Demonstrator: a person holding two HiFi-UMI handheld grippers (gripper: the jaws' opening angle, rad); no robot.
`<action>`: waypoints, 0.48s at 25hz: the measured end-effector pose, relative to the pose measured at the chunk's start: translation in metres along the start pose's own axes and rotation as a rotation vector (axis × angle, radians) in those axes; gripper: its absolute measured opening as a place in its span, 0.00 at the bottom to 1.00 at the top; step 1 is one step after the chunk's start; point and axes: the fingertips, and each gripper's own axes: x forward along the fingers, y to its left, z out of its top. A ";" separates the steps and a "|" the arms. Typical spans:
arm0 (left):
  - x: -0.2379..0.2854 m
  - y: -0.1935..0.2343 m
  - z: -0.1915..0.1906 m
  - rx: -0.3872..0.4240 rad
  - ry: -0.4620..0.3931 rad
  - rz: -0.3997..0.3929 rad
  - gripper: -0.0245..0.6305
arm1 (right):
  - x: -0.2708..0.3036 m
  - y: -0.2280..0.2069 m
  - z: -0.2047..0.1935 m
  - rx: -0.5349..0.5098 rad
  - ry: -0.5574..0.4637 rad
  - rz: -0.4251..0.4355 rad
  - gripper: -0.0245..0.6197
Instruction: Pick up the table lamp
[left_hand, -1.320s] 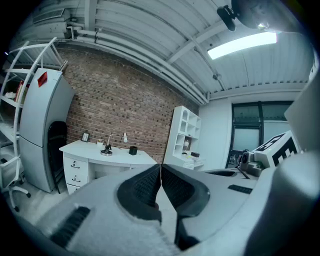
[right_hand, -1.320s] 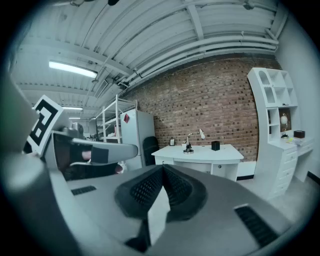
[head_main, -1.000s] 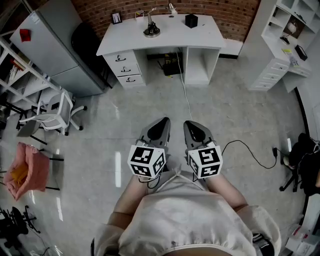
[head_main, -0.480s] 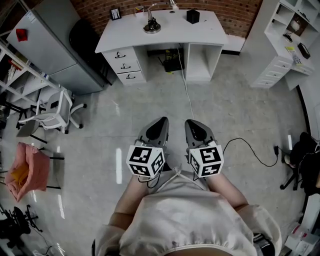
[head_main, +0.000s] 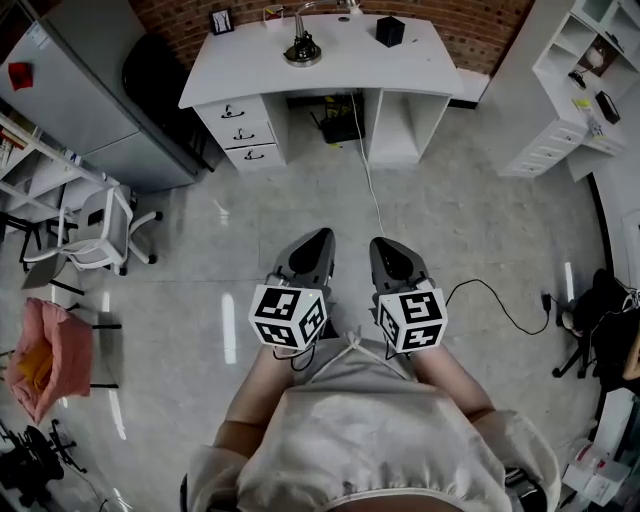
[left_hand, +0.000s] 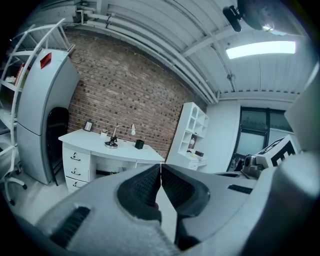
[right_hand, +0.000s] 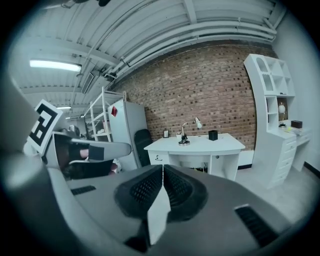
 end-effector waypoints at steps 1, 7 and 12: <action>0.005 0.009 0.003 -0.005 0.004 -0.005 0.07 | 0.010 -0.001 0.003 0.004 0.004 -0.007 0.08; 0.024 0.080 0.039 -0.007 -0.015 -0.010 0.07 | 0.080 0.017 0.030 0.003 0.005 -0.022 0.08; 0.039 0.144 0.071 0.008 -0.031 -0.003 0.07 | 0.143 0.034 0.059 0.003 -0.017 -0.021 0.08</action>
